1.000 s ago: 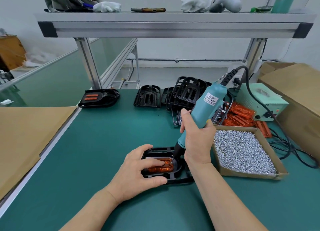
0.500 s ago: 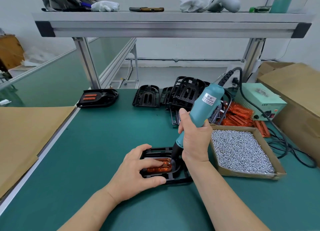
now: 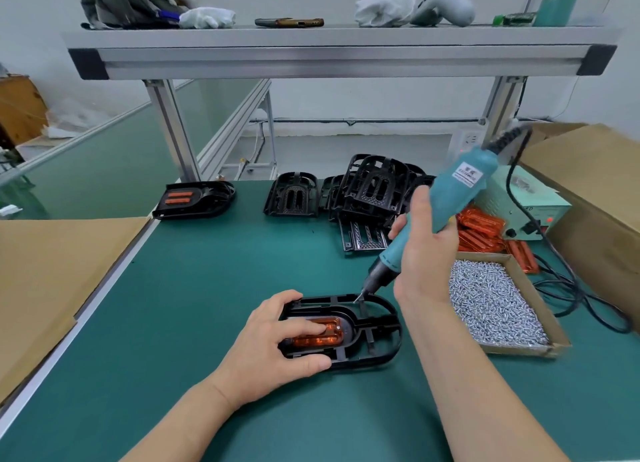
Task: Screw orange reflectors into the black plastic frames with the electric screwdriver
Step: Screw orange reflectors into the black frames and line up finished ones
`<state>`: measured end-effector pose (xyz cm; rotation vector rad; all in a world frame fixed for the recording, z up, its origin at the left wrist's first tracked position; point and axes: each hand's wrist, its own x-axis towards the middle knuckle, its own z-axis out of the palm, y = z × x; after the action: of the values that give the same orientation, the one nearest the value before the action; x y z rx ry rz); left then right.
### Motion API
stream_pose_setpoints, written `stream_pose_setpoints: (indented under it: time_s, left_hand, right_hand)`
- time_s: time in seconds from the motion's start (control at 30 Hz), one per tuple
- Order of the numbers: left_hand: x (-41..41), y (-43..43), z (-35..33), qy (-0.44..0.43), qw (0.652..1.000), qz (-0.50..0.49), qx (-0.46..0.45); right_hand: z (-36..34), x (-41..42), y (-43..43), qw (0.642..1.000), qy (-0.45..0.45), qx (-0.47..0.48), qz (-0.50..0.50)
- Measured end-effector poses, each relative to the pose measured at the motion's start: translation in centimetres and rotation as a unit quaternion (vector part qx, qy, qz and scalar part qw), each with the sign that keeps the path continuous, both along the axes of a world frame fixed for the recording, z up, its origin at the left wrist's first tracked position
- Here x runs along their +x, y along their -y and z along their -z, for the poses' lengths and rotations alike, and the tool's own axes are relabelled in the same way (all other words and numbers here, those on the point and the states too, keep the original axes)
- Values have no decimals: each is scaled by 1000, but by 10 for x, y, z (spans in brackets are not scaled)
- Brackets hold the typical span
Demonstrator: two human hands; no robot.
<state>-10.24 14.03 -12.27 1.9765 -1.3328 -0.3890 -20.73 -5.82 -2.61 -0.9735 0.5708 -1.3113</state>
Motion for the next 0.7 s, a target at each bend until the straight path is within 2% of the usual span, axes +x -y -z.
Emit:
stream_pose_setpoints:
  time_s: [0.13,0.23,0.57,0.7]
  left_hand:
    - [0,0,-1,-3,1000,-2,-5]
    - [0,1,0,-5,1000,0,-3]
    - [1,1,1,-9,1000,-2,-2]
    - [1,1,1,-7,1000,-3,0]
  right_hand:
    - [9,-9,35,986,-5,166,29]
    - [19,-21,56,971,-6,237,42]
    - [38,-44,88,953,-114,278,47]
    - [39,-47,85,953,-112,279,34]
